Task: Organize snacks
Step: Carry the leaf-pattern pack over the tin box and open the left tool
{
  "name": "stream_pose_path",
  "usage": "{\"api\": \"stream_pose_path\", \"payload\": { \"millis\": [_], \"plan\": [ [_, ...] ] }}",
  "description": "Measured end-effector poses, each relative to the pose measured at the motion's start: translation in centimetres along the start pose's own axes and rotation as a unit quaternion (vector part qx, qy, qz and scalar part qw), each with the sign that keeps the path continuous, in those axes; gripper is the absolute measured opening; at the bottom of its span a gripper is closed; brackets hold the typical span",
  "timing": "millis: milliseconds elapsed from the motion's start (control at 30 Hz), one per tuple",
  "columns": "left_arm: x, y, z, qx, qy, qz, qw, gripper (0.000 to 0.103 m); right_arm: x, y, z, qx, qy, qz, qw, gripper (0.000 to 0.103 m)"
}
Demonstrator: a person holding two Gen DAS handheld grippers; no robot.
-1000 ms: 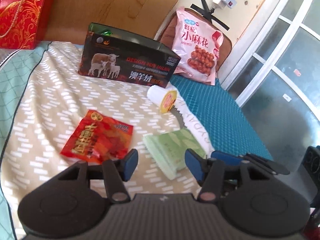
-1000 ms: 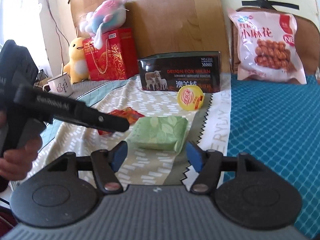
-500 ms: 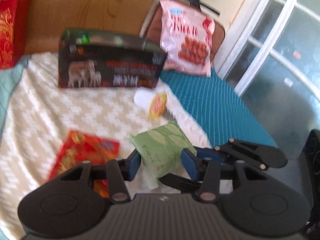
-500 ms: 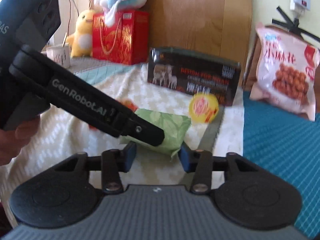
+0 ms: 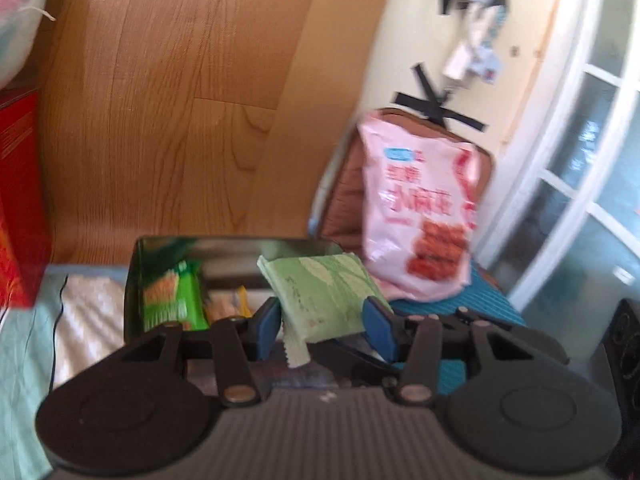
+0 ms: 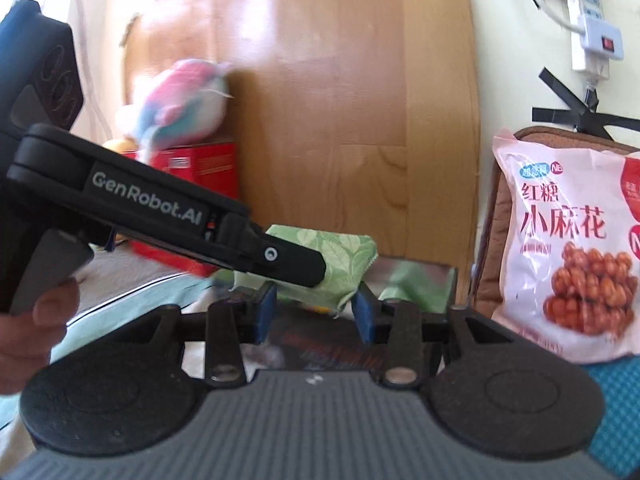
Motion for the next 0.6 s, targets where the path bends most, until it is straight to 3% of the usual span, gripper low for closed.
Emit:
{"api": "stream_pose_path", "payload": {
  "millis": [67, 133, 167, 267, 333, 433, 600],
  "plan": [
    [0.8, -0.4, -2.3, 0.011, -0.009, 0.009, 0.9999, 0.054, -0.7, 0.0, -1.5, -0.002, 0.024, 0.007, 1.0, 0.045],
    [1.3, 0.0, -4.6, 0.033, -0.017, 0.012, 0.9993, 0.065, -2.3, 0.1, -2.4, -0.019, 0.084, 0.01, 0.996, 0.06],
    [1.4, 0.2, -5.3, 0.037, -0.02, 0.014, 0.999, 0.071, -3.1, 0.3, -2.4, -0.017, 0.093, -0.005, 0.995, 0.064],
    [1.4, 0.5, -5.0, 0.024, -0.025, 0.018, 0.9992, 0.067, -3.6, 0.7, -0.9, -0.014, 0.072, -0.02, 0.997, 0.063],
    [1.5, 0.3, -3.7, 0.007, -0.02, 0.024, 0.9995, 0.067, -3.4, 0.5, 0.4, -0.025, 0.084, -0.002, 0.996, 0.064],
    [1.4, 0.4, -1.1, -0.009, -0.011, 0.027, 0.9995, 0.067, -3.1, 0.4, 2.7, -0.022, 0.061, -0.026, 0.998, 0.064],
    [0.1, 3.3, 3.0, -0.011, 0.001, -0.008, 0.9999, 0.067, -1.7, 3.1, 6.1, 0.027, 0.01, -0.041, 0.999, 0.071]
  ]
}}
Point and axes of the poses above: each gripper's, at about its wrist camera, not at the fingertips, and z roughly against the way its jaws point, x to its left, y to its underside, the point moved 8 cm from there along -z, roughly the way its jaws point, and after that the axes turned 13 degrees about -z, right-handed, at the moved point
